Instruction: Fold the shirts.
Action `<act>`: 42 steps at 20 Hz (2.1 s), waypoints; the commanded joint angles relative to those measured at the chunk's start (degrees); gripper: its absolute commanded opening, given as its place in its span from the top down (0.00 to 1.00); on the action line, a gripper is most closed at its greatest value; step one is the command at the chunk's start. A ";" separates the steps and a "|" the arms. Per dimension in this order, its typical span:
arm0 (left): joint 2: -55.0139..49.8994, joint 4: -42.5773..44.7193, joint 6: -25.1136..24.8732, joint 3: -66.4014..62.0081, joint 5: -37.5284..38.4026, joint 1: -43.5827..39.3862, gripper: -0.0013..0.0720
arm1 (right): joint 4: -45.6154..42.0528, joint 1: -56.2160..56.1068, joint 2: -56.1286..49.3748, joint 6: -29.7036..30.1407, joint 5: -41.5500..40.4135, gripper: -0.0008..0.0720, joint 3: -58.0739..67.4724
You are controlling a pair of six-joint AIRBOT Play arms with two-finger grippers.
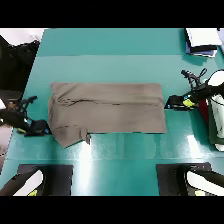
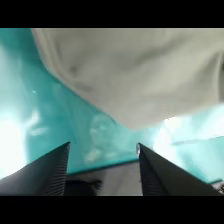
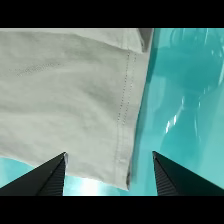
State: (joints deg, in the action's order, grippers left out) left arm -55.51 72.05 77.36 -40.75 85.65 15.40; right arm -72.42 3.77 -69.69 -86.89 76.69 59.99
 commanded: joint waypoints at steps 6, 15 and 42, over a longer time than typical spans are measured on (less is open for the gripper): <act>4.72 -7.04 1.77 14.51 -5.99 -0.07 0.30 | 3.93 0.02 0.74 0.00 -3.19 0.16 -1.29; 4.33 -9.81 1.68 15.47 -8.35 -0.09 0.30 | 3.91 0.02 0.74 0.00 -3.32 0.16 -1.29; 0.46 -17.29 -4.33 7.82 -3.63 -0.09 0.94 | 3.28 0.04 0.72 -0.02 -1.84 0.16 -11.67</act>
State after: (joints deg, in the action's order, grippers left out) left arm -55.24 54.92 73.47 -31.20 78.70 15.31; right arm -69.04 3.77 -68.97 -86.89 75.81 52.84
